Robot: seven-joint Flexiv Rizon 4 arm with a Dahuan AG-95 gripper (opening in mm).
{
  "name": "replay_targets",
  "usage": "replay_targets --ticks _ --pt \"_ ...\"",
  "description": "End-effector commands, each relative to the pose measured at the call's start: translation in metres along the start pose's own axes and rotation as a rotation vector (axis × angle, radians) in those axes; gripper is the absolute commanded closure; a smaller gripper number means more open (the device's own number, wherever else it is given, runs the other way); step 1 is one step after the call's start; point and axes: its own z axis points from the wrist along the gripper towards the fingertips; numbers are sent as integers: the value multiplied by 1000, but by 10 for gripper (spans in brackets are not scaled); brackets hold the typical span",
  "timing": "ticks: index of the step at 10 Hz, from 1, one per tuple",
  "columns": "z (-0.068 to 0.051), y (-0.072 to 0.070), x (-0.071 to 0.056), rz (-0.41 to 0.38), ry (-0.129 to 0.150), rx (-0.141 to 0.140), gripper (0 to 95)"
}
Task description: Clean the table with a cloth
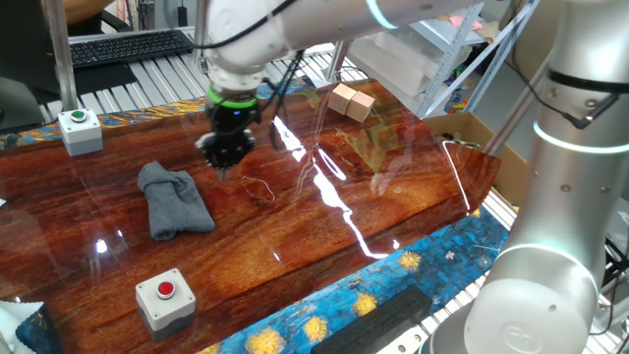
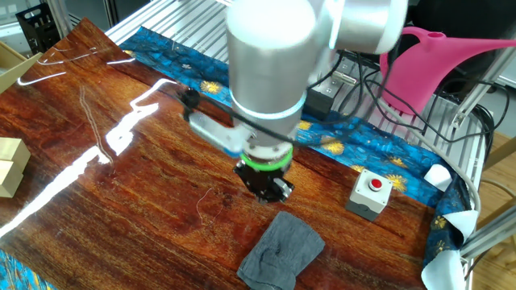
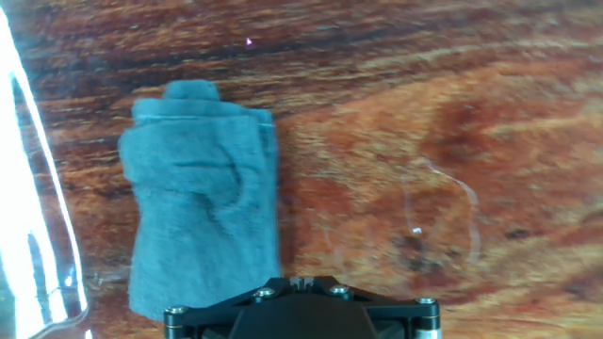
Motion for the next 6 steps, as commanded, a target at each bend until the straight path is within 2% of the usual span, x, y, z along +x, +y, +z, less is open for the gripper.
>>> replay_targets --ticks 1,4,5,6 --pt "9 12 -1 35 -1 10 950" --pt "24 36 -5 112 -2 0 380" --pt "25 42 -8 114 0 -6 380" --pt "28 49 -11 125 0 -10 190"
